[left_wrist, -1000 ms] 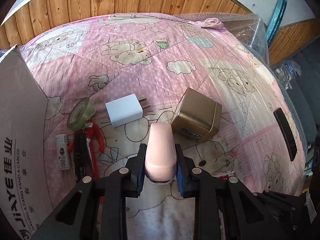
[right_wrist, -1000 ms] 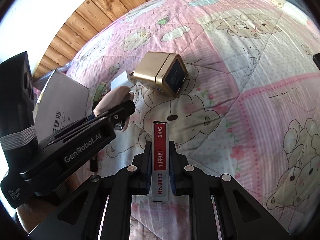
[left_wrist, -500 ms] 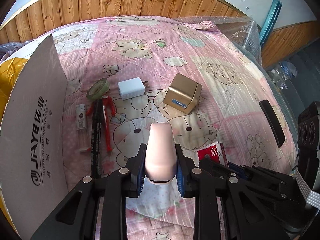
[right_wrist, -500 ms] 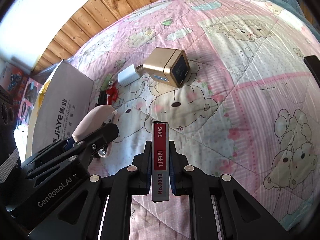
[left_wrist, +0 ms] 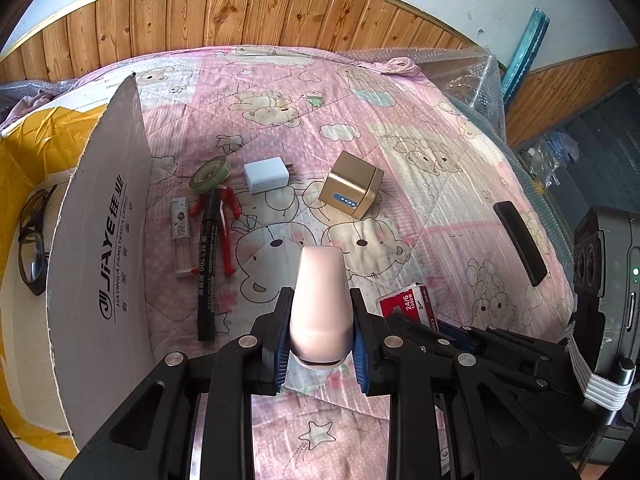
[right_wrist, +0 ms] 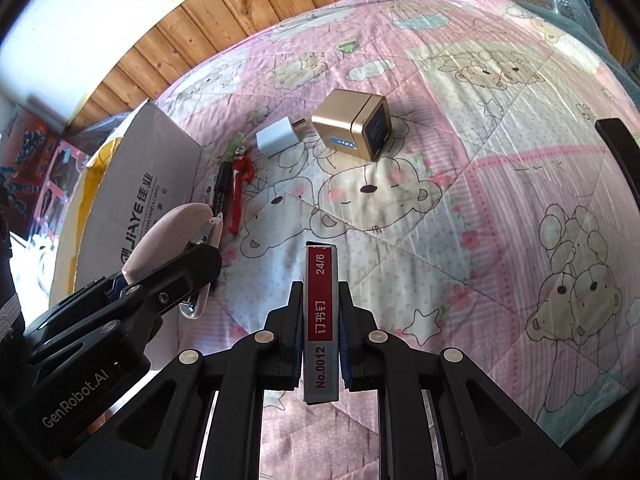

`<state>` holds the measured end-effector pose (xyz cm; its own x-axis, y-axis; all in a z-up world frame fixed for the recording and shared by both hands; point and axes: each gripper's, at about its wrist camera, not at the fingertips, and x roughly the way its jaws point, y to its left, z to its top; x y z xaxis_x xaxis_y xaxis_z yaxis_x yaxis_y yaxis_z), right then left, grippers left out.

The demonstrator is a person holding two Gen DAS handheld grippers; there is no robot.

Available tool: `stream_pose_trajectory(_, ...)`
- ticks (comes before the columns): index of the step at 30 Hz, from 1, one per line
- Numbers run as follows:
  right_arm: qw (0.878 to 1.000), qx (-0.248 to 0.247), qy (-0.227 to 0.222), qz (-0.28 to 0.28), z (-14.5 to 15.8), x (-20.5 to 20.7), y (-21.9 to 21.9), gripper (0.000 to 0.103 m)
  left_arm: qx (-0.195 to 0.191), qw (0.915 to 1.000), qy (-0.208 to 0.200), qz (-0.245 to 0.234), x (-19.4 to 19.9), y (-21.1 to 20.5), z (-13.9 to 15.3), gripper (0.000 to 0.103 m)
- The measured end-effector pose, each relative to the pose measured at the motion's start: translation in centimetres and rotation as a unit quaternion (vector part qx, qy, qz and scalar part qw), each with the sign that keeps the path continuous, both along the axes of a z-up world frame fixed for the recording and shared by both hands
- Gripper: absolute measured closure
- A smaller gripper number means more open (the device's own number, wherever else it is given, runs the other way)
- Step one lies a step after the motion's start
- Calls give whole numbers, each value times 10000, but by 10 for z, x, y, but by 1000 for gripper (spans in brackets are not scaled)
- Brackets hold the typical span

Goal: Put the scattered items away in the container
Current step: 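Carry the pink stapler and red staple box over to the box with both tools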

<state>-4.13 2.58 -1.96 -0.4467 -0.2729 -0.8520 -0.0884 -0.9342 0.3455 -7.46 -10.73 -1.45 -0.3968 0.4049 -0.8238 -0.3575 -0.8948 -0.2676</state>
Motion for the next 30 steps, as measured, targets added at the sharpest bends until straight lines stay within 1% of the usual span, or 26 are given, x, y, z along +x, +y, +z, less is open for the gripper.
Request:
stream_pose_trajectory(13,9998,118,94,116,16,15,-21,88,334,9994,48,-16,20,-17,16,76)
stream_pose_trajectory(20,9993,199,242,195,30,20,-34,88,519,9985,138,40,25,-30,28,76)
stream_pose_trajectory(30,9989,254,345,178,42,25,-39,88,712,9972,168,159,30,-49,36,76)
